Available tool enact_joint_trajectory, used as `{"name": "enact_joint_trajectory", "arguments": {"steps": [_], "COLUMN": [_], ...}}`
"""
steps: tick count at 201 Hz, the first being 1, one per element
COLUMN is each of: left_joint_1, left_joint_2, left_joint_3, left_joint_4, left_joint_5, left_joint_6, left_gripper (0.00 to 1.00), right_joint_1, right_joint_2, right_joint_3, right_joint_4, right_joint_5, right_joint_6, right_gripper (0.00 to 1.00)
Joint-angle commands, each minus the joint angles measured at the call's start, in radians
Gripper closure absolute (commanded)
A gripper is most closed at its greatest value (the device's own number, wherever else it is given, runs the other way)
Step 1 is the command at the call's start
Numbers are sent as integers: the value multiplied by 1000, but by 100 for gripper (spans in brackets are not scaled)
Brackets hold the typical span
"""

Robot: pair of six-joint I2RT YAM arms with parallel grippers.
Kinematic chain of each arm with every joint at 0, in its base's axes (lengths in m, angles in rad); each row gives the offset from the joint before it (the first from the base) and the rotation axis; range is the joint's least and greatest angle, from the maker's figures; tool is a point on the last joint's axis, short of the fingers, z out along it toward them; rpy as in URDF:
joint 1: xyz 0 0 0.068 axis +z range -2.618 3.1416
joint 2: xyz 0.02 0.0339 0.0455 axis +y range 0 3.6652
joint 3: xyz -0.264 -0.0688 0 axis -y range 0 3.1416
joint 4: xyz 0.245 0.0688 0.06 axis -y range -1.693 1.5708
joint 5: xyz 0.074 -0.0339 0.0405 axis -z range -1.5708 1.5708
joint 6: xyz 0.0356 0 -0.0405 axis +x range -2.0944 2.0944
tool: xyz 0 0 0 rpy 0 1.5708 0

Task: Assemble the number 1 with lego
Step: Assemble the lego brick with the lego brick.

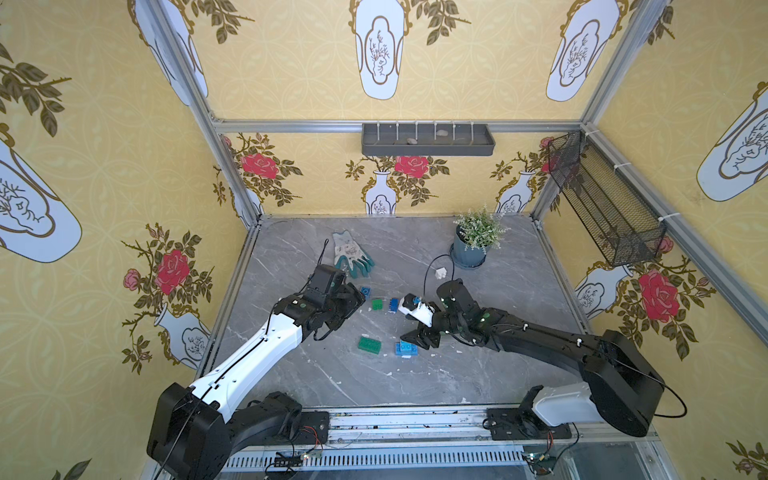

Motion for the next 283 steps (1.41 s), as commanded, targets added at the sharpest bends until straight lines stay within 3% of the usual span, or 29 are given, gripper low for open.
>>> {"name": "enact_joint_trajectory", "arguments": {"steps": [1,30,65,101,148,239,283], "left_joint_1": [-43,-179,-254,-287,-292,-291,-290], "left_joint_2": [-6,6,50,145,265,320,355], "left_joint_3": [9,32,49,24,44,-30,-27], "left_joint_4": [-76,-134,-143,-31,37,144,180], "left_joint_5": [45,61,126,240,297,264,276], "left_joint_6": [127,152,197,200,214,152,140], "left_gripper": [24,23,26,27,31,49,50], "right_joint_1": [2,23,34,56,72,77,79], "right_joint_2": [-13,3,4,26,84,186,218], "right_joint_3": [79,174,233,194,190,192,205], "right_joint_4": [-141,-393,-547,-550,-509,-425,-430], "right_joint_5": [191,280,322,248,207,145,145], "right_joint_6": [488,809,983,1137,1185,1181,1177], "right_gripper": [40,45,44,43,39,44,48]}}
